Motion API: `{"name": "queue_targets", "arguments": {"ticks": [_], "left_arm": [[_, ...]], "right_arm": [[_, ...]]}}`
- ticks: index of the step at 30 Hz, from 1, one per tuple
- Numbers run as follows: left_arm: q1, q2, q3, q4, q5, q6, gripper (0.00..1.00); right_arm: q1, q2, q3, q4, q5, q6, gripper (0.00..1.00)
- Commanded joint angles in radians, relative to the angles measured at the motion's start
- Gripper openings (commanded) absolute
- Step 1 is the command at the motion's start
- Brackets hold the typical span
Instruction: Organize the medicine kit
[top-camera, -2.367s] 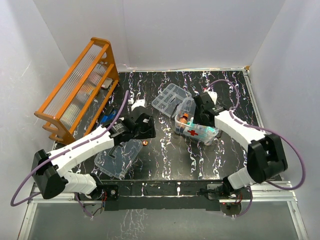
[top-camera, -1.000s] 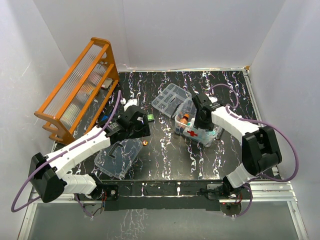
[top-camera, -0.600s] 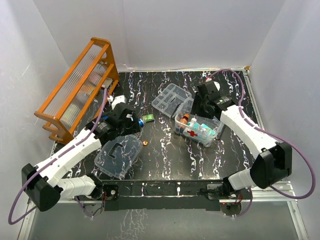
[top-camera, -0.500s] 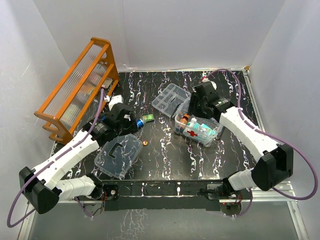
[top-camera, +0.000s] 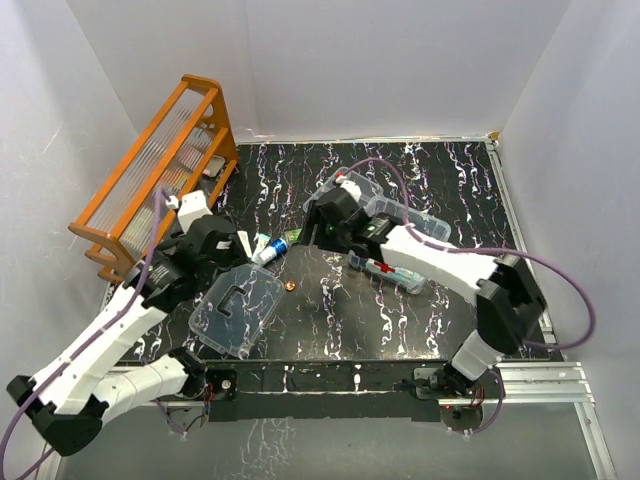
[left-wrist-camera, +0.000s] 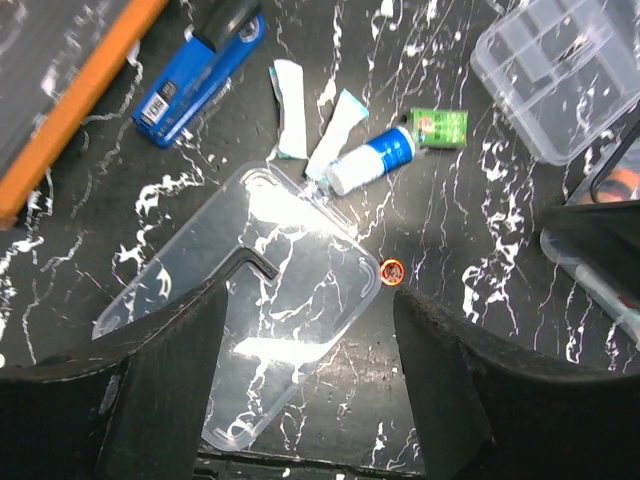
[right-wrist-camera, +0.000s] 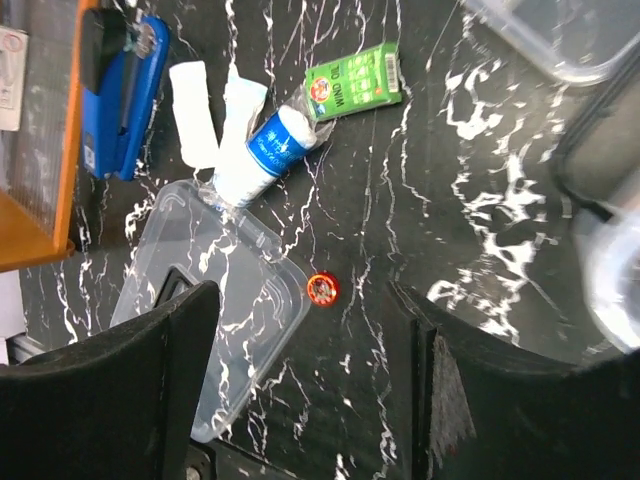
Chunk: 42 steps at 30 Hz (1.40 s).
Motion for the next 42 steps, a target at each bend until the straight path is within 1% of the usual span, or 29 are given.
{"name": "queue_targets", "arguments": {"ticks": [1, 3, 4, 8, 13, 18, 20, 23, 29, 32, 36, 39, 42], "left_arm": [[0.005, -0.102, 0.051, -0.045, -0.097, 0.07, 0.66], [0.006, -0.159, 0.011, -0.005, -0.063, 0.149, 0.67], [0.005, -0.188, -0.016, 0.002, -0.059, 0.159, 0.67], [0.006, -0.314, -0.118, 0.034, -0.013, 0.21, 0.69], [0.005, -0.435, -0.199, 0.061, 0.016, 0.215, 0.72], [0.005, -0.554, -0.307, 0.131, 0.062, 0.223, 0.74], [0.005, -0.578, -0.319, 0.133, 0.06, 0.22, 0.75], [0.005, -0.594, -0.326, 0.123, 0.025, 0.209, 0.76], [0.006, -0.565, -0.324, 0.117, 0.037, 0.2, 0.76], [0.006, -0.548, -0.316, 0.104, 0.029, 0.184, 0.76], [0.005, -0.526, -0.306, 0.089, 0.023, 0.161, 0.76], [0.006, -0.515, -0.31, 0.086, 0.017, 0.158, 0.76], [0.006, -0.503, -0.311, 0.095, 0.029, 0.166, 0.76]], "right_arm": [[0.028, 0.133, 0.061, 0.151, 0.033, 0.183, 0.64], [0.037, 0.19, 0.094, 0.161, 0.043, 0.237, 0.63], [0.04, 0.241, 0.113, 0.162, 0.045, 0.261, 0.63], [0.059, 0.358, 0.201, 0.161, 0.055, 0.327, 0.63], [0.084, 0.471, 0.287, 0.11, 0.113, 0.436, 0.63], [0.105, 0.55, 0.368, 0.028, 0.178, 0.493, 0.62], [0.11, 0.57, 0.387, -0.001, 0.193, 0.51, 0.6], [0.115, 0.593, 0.402, -0.019, 0.22, 0.519, 0.57], [0.114, 0.661, 0.471, -0.036, 0.213, 0.506, 0.53], [0.115, 0.681, 0.488, -0.038, 0.21, 0.505, 0.47], [0.114, 0.681, 0.492, -0.036, 0.23, 0.49, 0.34], [0.116, 0.655, 0.492, -0.018, 0.26, 0.432, 0.27], [0.116, 0.594, 0.477, 0.017, 0.283, 0.319, 0.25]]}}
